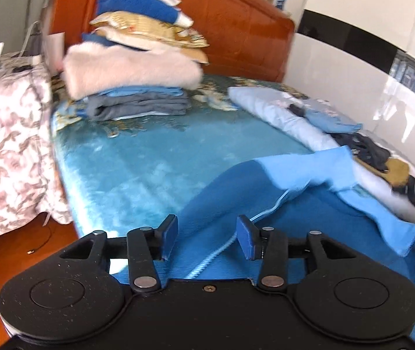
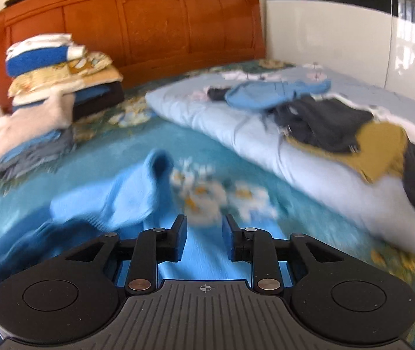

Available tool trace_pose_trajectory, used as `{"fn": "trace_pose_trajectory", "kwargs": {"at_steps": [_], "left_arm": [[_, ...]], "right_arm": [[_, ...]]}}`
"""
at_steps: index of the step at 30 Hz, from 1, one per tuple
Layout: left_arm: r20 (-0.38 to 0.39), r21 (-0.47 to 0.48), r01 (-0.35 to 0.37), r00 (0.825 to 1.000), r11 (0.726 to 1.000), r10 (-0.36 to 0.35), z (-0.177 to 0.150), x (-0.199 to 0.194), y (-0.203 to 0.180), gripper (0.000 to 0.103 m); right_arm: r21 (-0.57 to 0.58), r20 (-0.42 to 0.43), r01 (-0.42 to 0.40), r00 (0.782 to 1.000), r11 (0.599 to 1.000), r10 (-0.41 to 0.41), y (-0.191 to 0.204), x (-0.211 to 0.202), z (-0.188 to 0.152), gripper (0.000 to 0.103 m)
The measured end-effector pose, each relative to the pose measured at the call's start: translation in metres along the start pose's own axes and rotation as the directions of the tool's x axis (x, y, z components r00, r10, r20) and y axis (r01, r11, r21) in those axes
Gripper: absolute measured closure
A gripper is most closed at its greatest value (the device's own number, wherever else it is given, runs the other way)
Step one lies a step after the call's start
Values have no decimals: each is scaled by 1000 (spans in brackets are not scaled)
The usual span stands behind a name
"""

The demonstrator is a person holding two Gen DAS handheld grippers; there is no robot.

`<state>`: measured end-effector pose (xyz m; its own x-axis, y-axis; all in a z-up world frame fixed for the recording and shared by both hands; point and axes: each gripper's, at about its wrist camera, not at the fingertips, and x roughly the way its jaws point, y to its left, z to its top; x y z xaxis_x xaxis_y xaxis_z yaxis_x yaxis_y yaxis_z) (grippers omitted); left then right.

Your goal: Fold clothes

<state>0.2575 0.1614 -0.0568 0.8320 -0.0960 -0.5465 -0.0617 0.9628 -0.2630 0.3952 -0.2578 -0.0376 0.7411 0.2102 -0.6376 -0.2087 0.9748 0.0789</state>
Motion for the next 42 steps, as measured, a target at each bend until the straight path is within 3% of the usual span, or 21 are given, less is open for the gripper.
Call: {"fn": "trace_pose_trajectory", "kwargs": {"at_steps": [3, 5, 12, 14, 18, 21, 25, 28, 32, 37, 42], "left_arm": [[-11, 24, 39, 999, 999, -38, 0, 4, -23, 59], [-26, 45, 66, 998, 997, -65, -2, 7, -39, 59], [-68, 111, 124, 991, 986, -117, -11, 13, -72, 54], [-75, 109, 125, 990, 986, -117, -12, 16, -73, 54], [-90, 93, 125, 989, 988, -117, -13, 27, -70, 54], [-102, 82, 134, 987, 988, -126, -13, 36, -68, 54], [-121, 73, 149, 983, 986, -139, -14, 51, -67, 54], [-134, 61, 163, 979, 985, -154, -14, 60, -67, 54], [-138, 60, 176, 976, 983, -166, -14, 69, -67, 54], [-152, 71, 187, 973, 980, -175, -15, 77, -71, 54], [-154, 67, 190, 972, 979, -178, -16, 77, -74, 53]], "right_arm": [[-56, -69, -13, 998, 998, 9, 1, -9, -29, 77], [-111, -85, -10, 996, 994, 1, 9, -6, -42, 66], [-208, -78, 56, 994, 976, -74, 34, 36, -39, 59], [-228, -80, 98, 990, 969, -119, 34, 48, -38, 62], [-217, -77, 129, 986, 968, -149, 21, 62, -24, 94], [-191, 10, 207, 978, 959, -209, 10, 63, 9, 97], [-171, 137, 327, 942, 929, -307, -3, 68, 61, 98], [-137, 92, 288, 956, 948, -277, -7, 78, 85, 98], [-166, -17, 116, 993, 979, -120, 6, 85, 62, 95], [-223, -111, -12, 994, 975, -13, 29, 78, 12, 81], [-235, -152, -37, 988, 971, 1, 34, 68, -8, 67]]}}
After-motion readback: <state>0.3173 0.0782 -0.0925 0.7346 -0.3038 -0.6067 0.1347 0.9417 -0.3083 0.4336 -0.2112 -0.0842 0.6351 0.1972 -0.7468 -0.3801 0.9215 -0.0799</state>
